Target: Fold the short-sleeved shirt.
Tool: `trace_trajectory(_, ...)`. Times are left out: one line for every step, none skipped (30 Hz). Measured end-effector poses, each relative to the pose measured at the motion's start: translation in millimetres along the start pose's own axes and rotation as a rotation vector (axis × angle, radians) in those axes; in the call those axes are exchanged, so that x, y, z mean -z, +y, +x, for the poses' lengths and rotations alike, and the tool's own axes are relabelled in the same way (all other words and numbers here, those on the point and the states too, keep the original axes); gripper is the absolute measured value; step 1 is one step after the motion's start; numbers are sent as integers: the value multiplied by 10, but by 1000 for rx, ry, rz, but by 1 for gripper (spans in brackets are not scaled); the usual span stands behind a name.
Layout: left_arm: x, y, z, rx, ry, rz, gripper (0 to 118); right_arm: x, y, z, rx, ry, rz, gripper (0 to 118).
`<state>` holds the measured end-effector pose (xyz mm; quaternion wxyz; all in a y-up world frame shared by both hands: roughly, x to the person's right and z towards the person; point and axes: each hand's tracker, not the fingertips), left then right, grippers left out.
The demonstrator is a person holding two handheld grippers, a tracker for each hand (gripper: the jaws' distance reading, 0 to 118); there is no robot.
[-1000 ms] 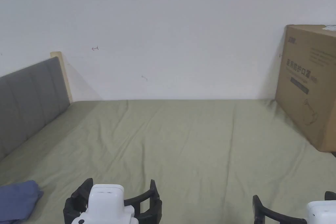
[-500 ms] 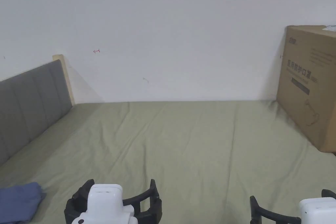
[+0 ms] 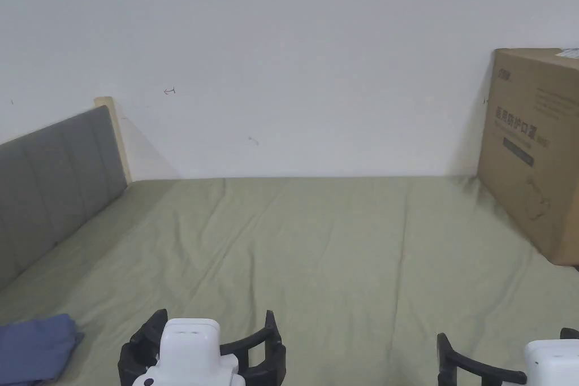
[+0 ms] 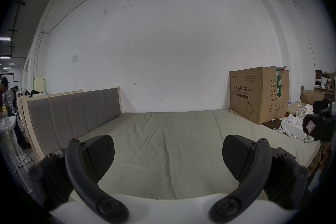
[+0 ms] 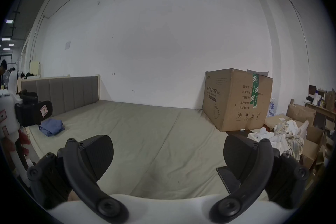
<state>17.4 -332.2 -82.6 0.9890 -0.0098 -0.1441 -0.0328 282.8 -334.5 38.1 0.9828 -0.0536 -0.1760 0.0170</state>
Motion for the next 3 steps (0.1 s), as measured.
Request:
trace_trajectory(-4,2,2,1,0,0,118,3,0,14,9,1,-2,118)
trace_trajectory(-12,4,2,3,-1,0,118,8,1,31,18,7,-2,118)
trace_trajectory(-19,4,5,6,-2,0,118,12,4,45,30,14,-7,118)
